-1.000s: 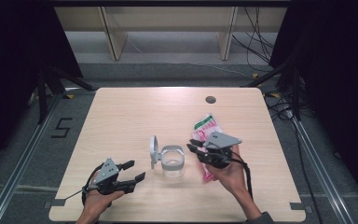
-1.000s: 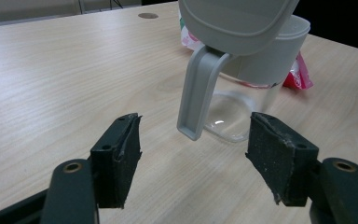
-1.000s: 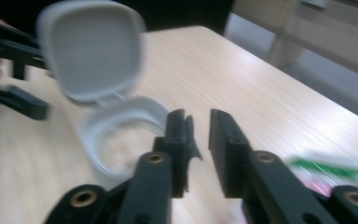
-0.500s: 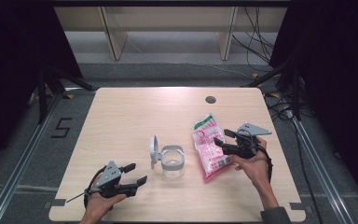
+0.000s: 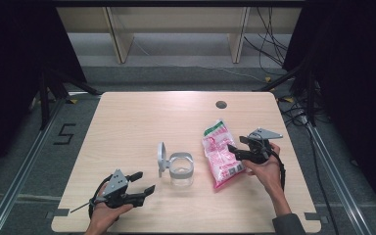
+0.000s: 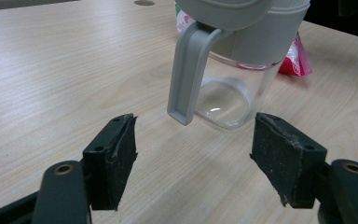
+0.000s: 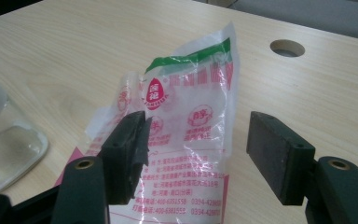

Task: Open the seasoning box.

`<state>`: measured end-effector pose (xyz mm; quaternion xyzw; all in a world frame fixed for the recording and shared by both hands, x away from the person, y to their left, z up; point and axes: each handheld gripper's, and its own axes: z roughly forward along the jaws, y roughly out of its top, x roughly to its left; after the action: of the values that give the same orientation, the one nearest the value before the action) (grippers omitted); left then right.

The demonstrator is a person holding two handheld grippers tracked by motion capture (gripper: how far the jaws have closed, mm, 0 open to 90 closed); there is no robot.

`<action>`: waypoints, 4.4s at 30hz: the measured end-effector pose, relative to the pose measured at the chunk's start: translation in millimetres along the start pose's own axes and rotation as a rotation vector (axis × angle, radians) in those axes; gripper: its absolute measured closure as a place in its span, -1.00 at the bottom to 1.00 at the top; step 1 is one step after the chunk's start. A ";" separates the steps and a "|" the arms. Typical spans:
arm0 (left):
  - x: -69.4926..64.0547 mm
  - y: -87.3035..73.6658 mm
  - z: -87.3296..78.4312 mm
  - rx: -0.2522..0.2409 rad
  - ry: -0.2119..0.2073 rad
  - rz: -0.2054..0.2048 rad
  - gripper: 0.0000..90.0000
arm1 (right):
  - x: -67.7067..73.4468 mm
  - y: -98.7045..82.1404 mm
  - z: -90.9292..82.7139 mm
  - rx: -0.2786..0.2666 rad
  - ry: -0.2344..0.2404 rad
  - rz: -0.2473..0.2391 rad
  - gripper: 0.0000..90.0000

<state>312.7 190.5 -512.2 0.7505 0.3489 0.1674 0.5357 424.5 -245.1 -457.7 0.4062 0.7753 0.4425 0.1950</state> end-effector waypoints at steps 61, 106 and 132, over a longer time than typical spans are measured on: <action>-2.5 1.1 1.6 -0.002 -0.019 -0.019 -0.34 | -3.0 -29.4 -9.9 0.100 0.050 0.122 1.00; -4.6 2.1 3.7 0.000 -0.038 -0.014 -0.34 | -10.4 -51.6 -2.1 0.065 -0.013 0.315 0.43; -21.7 5.7 3.7 -0.010 -0.074 0.001 -0.34 | 5.9 -26.4 -19.5 -0.047 0.098 0.165 1.00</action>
<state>301.8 171.7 -505.7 0.7535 0.3278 0.1416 0.5520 396.0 -258.0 -469.3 0.4420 0.7371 0.4946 0.1294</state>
